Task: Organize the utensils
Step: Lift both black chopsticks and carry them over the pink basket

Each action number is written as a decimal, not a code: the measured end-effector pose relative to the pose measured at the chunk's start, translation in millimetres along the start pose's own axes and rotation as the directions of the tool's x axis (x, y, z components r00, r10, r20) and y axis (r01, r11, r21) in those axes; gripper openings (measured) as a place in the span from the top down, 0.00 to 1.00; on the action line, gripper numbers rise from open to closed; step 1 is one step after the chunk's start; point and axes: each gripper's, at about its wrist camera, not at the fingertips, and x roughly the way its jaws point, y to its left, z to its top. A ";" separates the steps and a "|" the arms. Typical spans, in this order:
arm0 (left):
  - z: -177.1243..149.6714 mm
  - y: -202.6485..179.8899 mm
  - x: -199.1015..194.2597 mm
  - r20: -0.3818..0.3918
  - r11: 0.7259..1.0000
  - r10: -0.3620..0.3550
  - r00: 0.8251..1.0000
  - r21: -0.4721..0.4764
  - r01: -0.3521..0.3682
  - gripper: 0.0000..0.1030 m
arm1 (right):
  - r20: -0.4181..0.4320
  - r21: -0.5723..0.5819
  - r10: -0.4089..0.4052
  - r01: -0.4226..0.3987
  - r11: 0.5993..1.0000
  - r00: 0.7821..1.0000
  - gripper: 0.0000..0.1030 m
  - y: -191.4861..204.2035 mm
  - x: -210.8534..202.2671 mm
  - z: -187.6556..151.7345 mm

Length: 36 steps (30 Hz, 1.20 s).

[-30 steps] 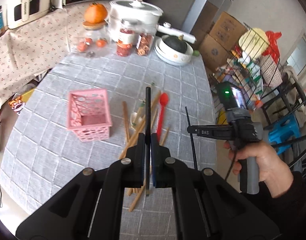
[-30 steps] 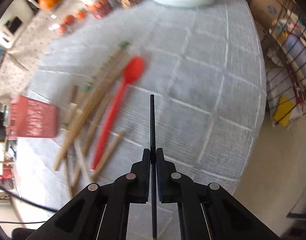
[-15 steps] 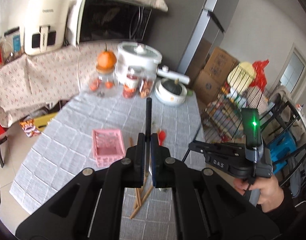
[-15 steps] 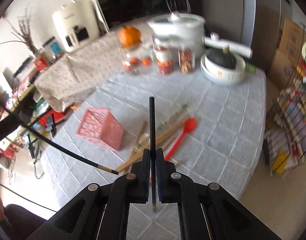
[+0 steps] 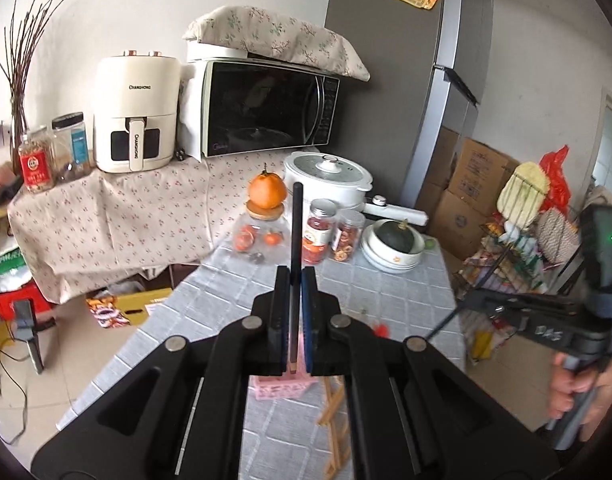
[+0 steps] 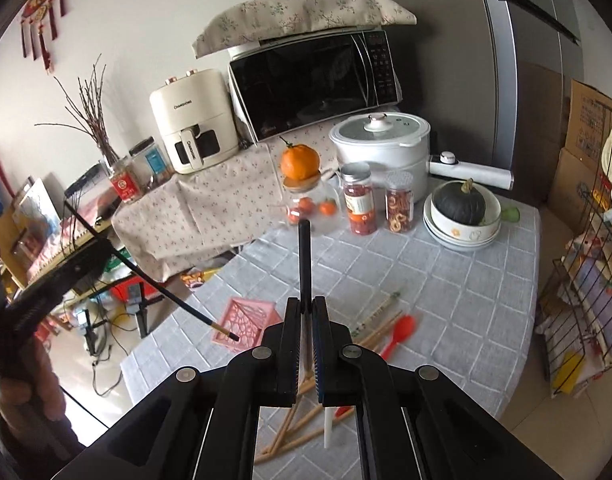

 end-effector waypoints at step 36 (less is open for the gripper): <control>-17.8 53.8 53.9 -0.227 0.976 0.053 0.973 -0.194 -0.098 0.40 | 0.108 -0.025 0.155 -0.153 0.988 0.982 0.95 41.4 9.3 34.3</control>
